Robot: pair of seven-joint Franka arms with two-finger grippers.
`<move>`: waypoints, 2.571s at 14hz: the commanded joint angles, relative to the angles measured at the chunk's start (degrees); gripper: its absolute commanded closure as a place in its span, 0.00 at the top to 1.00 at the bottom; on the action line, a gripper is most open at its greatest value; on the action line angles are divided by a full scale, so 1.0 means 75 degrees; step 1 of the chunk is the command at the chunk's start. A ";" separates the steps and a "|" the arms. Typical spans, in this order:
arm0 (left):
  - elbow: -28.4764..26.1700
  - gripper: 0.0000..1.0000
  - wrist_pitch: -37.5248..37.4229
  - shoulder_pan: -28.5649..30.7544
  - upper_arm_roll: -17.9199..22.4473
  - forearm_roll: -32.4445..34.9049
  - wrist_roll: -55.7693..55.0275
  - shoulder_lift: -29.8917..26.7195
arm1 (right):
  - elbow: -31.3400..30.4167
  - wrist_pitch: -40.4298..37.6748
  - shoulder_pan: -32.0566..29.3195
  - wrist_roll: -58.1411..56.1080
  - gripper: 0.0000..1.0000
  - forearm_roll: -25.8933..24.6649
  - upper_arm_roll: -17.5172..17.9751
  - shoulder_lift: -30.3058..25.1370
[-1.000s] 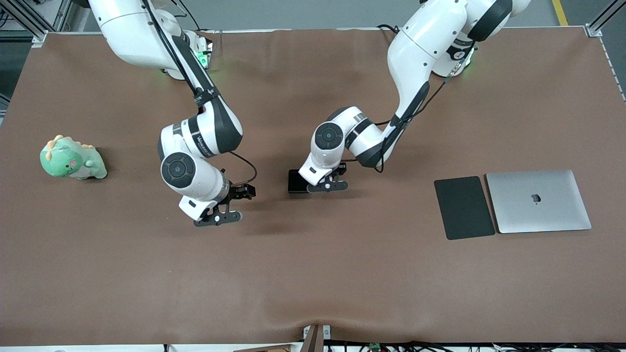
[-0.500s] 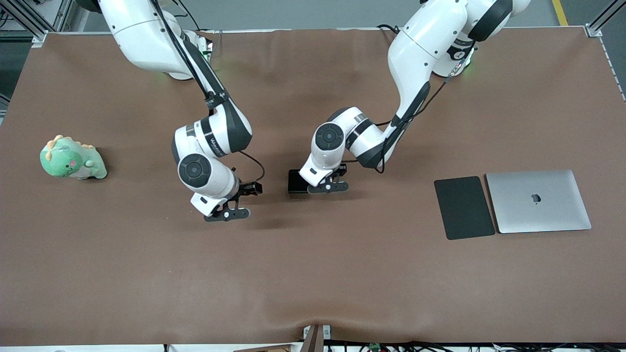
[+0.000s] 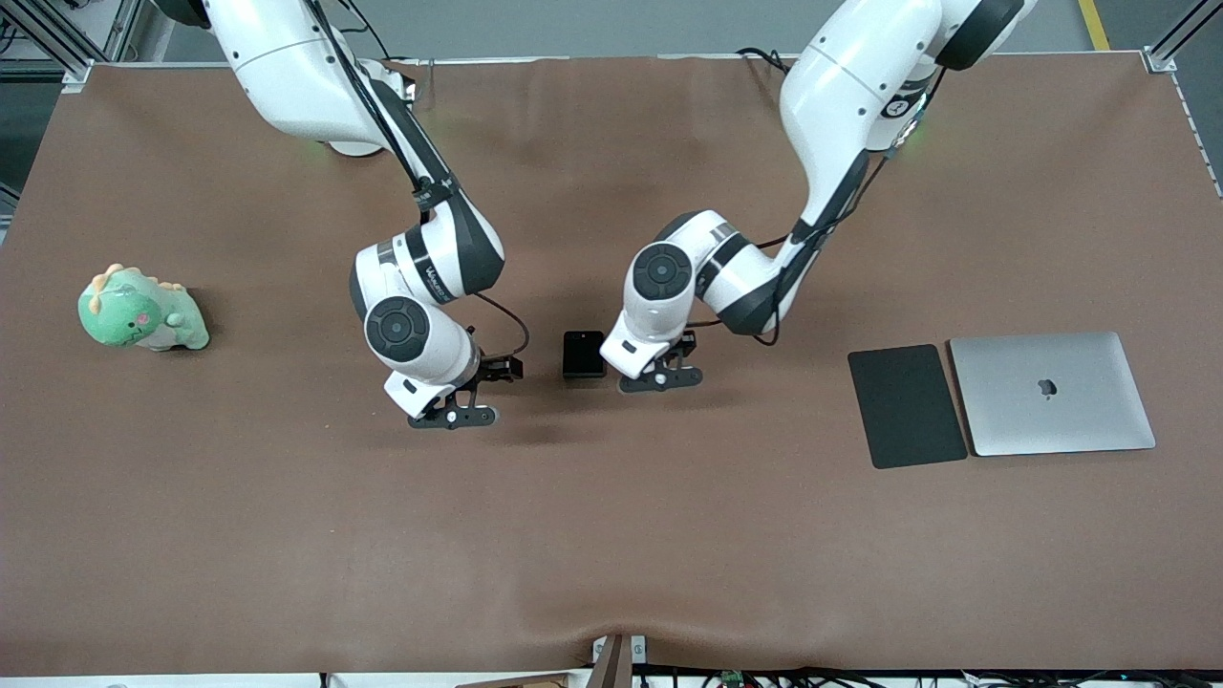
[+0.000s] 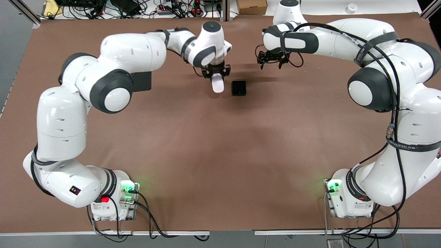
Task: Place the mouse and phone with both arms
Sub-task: 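Carry the mouse toward the mouse pad while the right gripper grasps the phone, then lower the mouse onto the grey pad while the right gripper lifts the phone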
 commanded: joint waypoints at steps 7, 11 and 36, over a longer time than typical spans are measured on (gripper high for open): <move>-0.0192 0.63 -0.1287 0.1883 -0.0134 0.0086 0.2484 -0.1448 | 0.1881 0.0017 0.1178 0.0975 1.00 -0.0174 -0.0116 0.1414; -0.0356 0.62 -0.1371 0.2669 -0.0134 0.0075 0.3448 -0.1495 | 0.2351 0.0017 0.1589 0.2087 1.00 -0.0759 -0.0116 0.1872; -0.2009 0.62 0.0750 0.5191 -0.0040 0.0438 0.4750 -0.0629 | 0.1860 0.0567 0.1953 0.2733 0.12 -0.0643 -0.0069 0.2095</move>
